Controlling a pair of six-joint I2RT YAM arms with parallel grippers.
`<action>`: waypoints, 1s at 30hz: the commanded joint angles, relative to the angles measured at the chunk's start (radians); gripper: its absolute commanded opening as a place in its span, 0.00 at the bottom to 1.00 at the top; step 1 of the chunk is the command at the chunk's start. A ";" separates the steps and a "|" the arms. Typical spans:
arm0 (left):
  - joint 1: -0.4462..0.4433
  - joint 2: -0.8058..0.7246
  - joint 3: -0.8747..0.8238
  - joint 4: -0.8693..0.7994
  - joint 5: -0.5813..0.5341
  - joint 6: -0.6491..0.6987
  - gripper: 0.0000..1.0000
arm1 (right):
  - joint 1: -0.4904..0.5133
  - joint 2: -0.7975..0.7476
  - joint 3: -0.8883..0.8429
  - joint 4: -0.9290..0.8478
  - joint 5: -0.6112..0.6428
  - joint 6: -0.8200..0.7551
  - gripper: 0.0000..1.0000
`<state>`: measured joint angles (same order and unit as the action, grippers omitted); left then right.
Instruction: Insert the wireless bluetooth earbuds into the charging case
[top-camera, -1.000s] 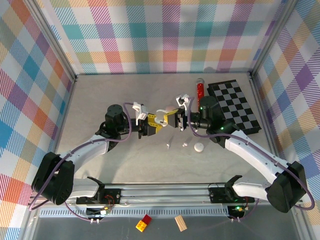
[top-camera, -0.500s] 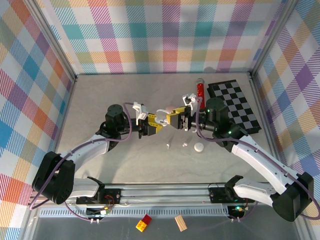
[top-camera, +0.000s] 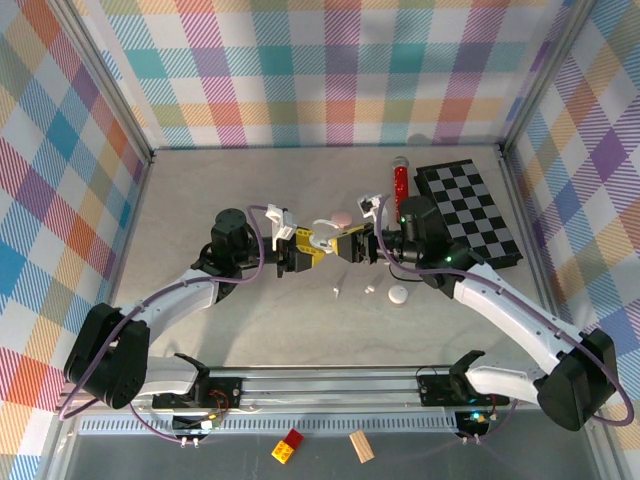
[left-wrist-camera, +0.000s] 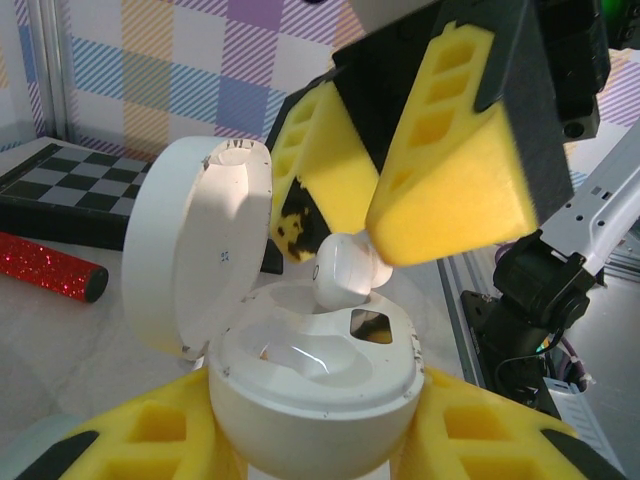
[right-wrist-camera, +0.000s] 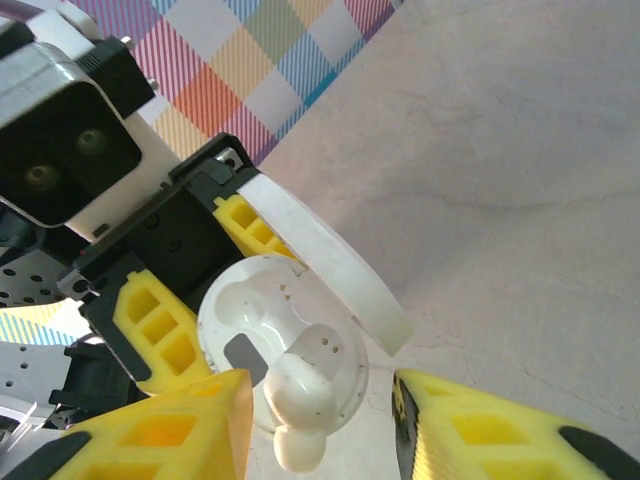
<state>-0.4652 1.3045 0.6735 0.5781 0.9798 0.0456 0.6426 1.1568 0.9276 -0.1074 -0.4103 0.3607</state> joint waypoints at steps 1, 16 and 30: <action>-0.014 -0.030 0.029 0.014 0.036 0.019 0.33 | 0.002 0.010 0.039 0.004 -0.038 0.017 0.38; -0.015 -0.021 0.035 0.003 0.033 0.030 0.33 | 0.002 -0.009 0.038 -0.022 -0.024 0.004 0.28; -0.015 -0.014 0.038 -0.007 0.031 0.036 0.33 | 0.002 -0.024 0.048 -0.035 -0.022 -0.003 0.28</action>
<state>-0.4709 1.3003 0.6853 0.5743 0.9863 0.0563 0.6426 1.1622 0.9409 -0.1310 -0.4305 0.3767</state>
